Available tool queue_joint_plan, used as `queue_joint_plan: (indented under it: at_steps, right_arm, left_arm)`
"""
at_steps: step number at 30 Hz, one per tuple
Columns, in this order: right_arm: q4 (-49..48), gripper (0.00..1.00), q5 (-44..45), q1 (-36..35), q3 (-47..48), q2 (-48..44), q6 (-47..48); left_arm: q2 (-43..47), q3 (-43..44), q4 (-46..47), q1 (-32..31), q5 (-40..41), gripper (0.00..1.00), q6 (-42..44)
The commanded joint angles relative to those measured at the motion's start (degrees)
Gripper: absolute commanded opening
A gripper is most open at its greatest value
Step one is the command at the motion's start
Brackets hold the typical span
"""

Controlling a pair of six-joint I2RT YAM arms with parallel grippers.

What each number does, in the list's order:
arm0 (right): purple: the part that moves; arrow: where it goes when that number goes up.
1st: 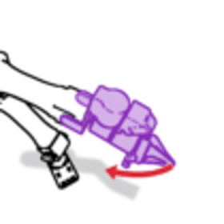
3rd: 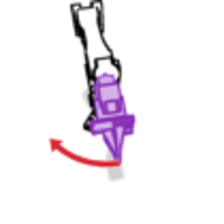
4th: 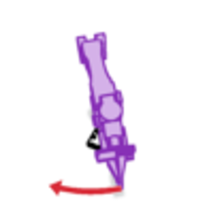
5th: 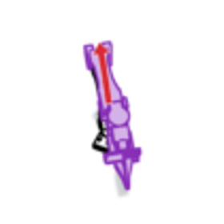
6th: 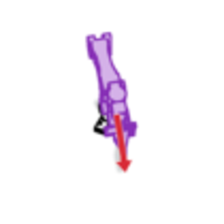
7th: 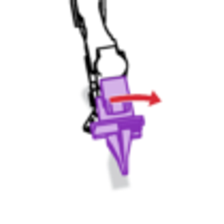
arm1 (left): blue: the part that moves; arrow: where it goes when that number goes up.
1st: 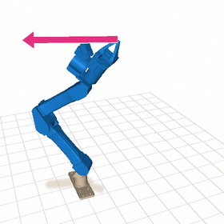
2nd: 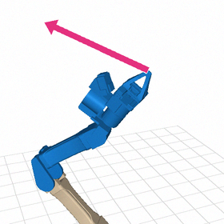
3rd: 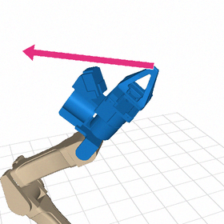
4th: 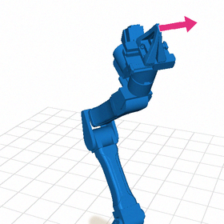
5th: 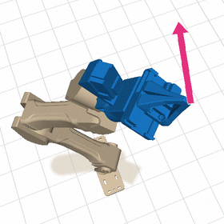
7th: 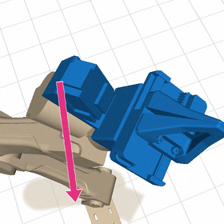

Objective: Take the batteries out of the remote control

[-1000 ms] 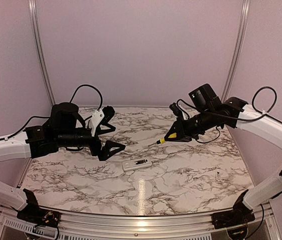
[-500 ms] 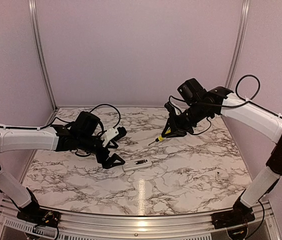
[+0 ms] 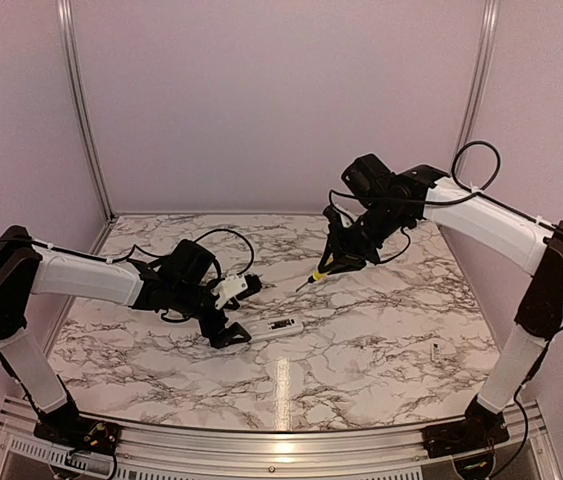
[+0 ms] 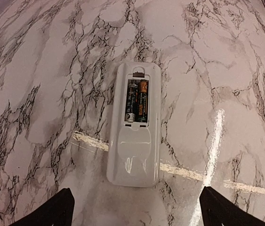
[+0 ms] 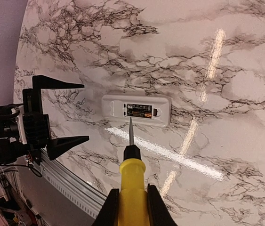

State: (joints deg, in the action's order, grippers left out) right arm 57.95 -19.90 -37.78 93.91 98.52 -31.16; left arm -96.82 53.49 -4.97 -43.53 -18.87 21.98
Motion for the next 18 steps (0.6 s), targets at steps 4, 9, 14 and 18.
queue_joint_plan:
  at_steps: [4, 9, 14, 18]
  right_arm:
    - [1.2, 0.0, 0.9, 0.5, 4.6, 3.0, 2.6]
    - [2.5, 0.0, -0.7, 0.5, 7.8, 4.7, 6.6]
    - [3.7, 0.0, -2.5, 0.7, 7.8, 4.8, 11.4]
    - [5.7, 0.0, -3.1, 0.8, 8.2, 5.7, 15.7]
  left_arm:
    - [-2.2, 0.7, 0.0, 0.0, -1.3, 0.96, 1.6]
    - [-2.1, 1.6, -1.0, -0.9, 0.6, 0.96, 0.4]
    - [-1.5, 2.6, 0.6, -1.8, 3.0, 0.97, -1.7]
    - [-1.5, 2.4, 0.0, -1.8, 2.3, 0.97, 0.0]
